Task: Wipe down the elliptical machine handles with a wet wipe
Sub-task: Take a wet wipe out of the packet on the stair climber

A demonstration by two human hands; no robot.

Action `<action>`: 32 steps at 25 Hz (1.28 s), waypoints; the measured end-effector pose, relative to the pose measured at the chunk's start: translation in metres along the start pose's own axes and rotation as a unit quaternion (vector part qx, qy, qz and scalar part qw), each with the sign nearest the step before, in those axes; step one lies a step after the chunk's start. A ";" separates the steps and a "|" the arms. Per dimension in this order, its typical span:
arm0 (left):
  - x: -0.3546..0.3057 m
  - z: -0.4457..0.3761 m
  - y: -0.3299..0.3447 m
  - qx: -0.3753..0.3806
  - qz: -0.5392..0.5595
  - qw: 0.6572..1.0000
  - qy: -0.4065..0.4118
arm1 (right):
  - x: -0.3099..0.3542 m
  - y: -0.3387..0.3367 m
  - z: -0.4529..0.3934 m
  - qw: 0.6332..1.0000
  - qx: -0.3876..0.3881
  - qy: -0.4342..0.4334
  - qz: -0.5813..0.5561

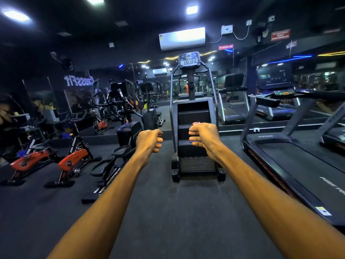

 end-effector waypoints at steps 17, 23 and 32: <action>0.083 -0.443 0.094 0.024 0.008 1.000 -0.016 | -0.109 -0.079 -0.444 0.998 -0.026 0.026 0.053; 0.098 -0.634 0.132 0.049 0.000 0.999 -0.010 | -0.138 -0.095 -0.619 0.997 -0.044 0.024 0.059; 0.150 -0.885 0.205 0.070 -0.013 0.997 0.003 | -0.197 -0.161 -0.864 0.997 -0.061 0.020 0.048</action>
Point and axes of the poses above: each hand's wrist, its own z-axis away from the middle knuckle, its own y-axis out of the palm, x = y × z, the point moved 7 cm from there along -z, towards the middle knuckle, and after that the axes turned 9 degrees about x, right-handed, at the moved point
